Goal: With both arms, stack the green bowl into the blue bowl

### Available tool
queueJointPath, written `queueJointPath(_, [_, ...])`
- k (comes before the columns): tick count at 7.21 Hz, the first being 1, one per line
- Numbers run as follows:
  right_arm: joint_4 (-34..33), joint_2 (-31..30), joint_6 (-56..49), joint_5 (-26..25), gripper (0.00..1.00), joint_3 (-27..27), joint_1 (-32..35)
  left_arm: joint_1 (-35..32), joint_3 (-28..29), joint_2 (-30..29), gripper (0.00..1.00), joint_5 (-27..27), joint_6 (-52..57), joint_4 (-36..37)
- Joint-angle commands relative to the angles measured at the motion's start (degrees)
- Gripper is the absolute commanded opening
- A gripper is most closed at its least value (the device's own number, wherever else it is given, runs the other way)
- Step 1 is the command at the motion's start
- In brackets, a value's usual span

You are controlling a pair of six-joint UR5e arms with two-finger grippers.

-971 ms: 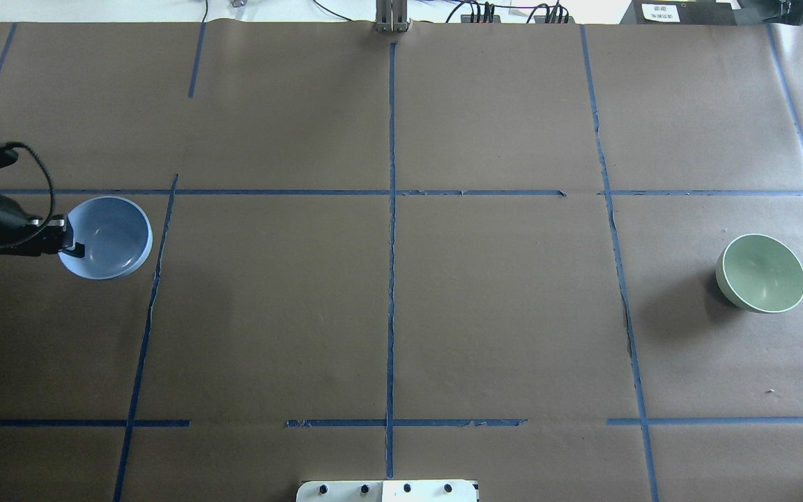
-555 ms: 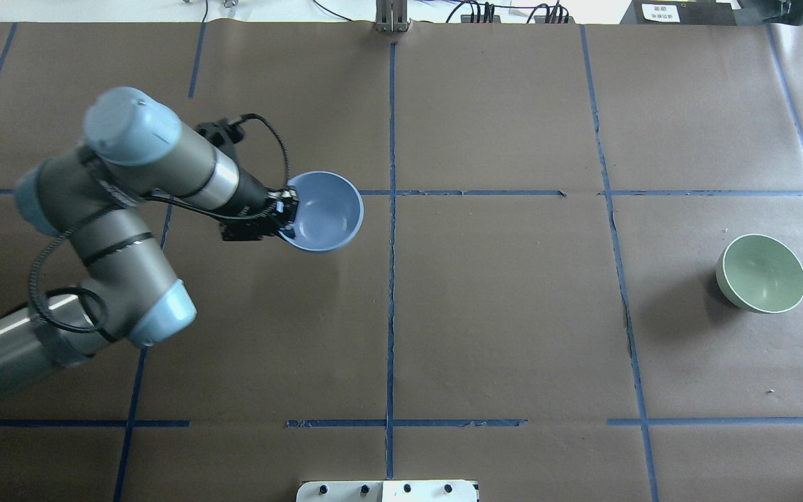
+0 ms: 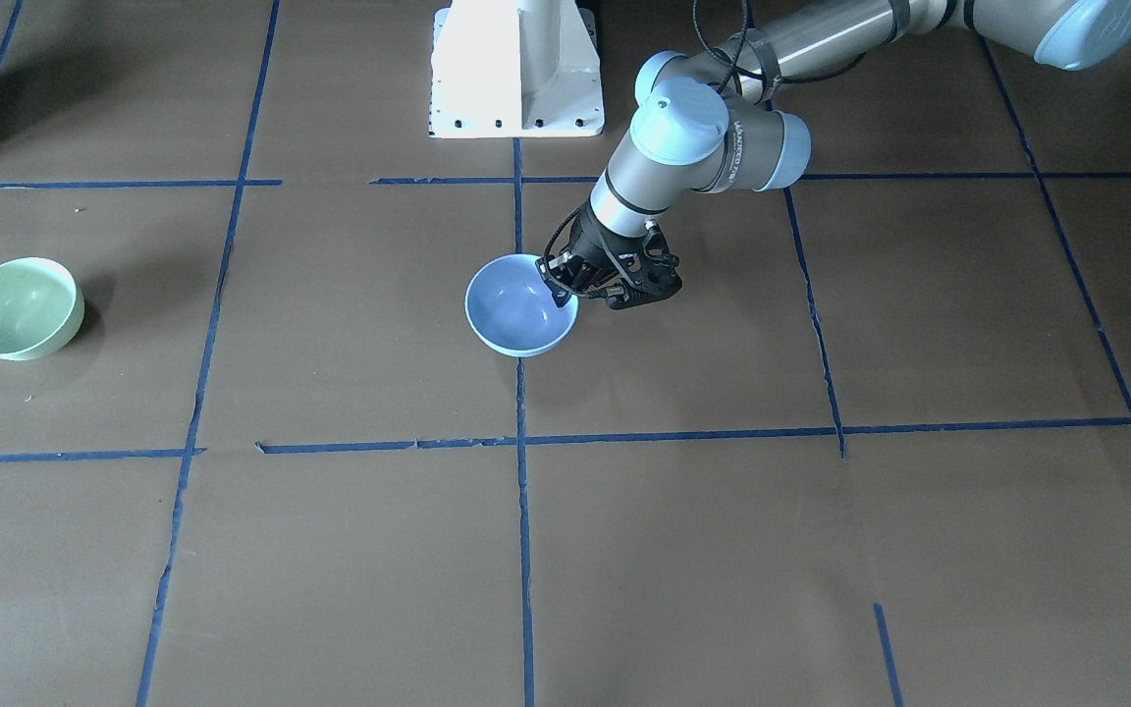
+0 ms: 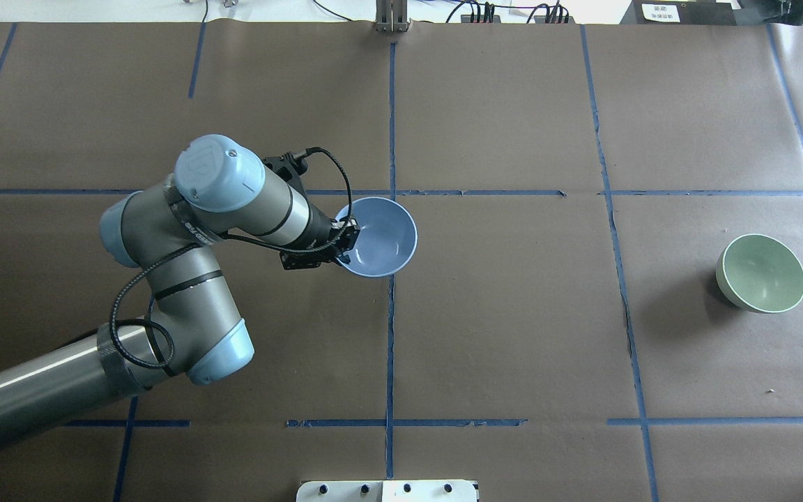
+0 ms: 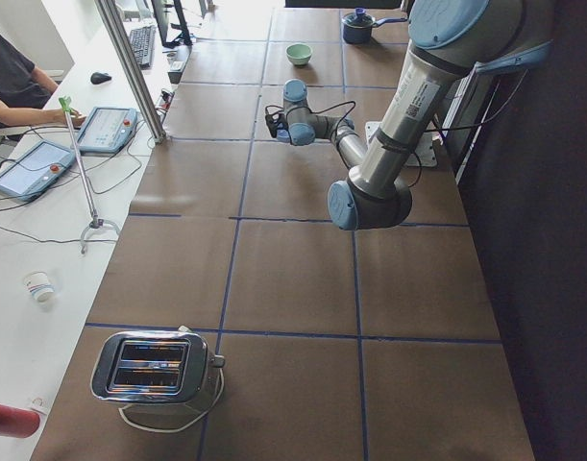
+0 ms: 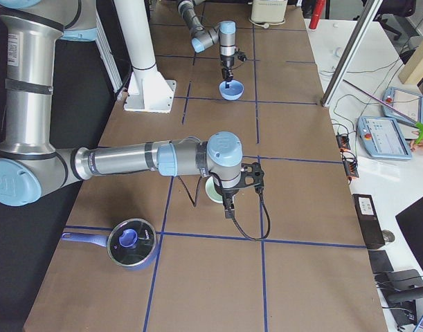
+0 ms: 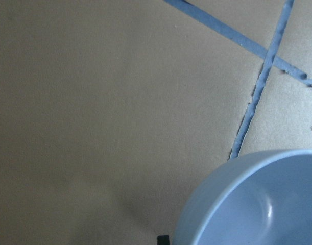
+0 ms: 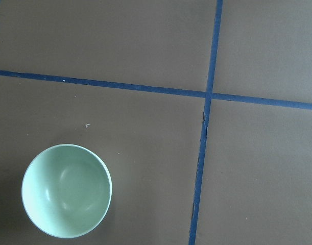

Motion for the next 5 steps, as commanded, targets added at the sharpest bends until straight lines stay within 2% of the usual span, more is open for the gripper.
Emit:
queueJointPath(1, [0.0,0.0,0.09,0.14,1.0,0.39,0.0,0.42,0.48,0.28,1.0,0.98,1.14,-0.14])
queueJointPath(3, [0.0,-0.18,0.44,0.23,1.0,0.3,0.0,-1.41,-0.74,0.37,1.0,0.12,1.5,0.29])
queueJointPath(5, [0.09,-0.18,1.14,0.84,1.0,0.3,-0.17,-8.15,-1.89,0.72,1.0,-10.55,1.5,0.82])
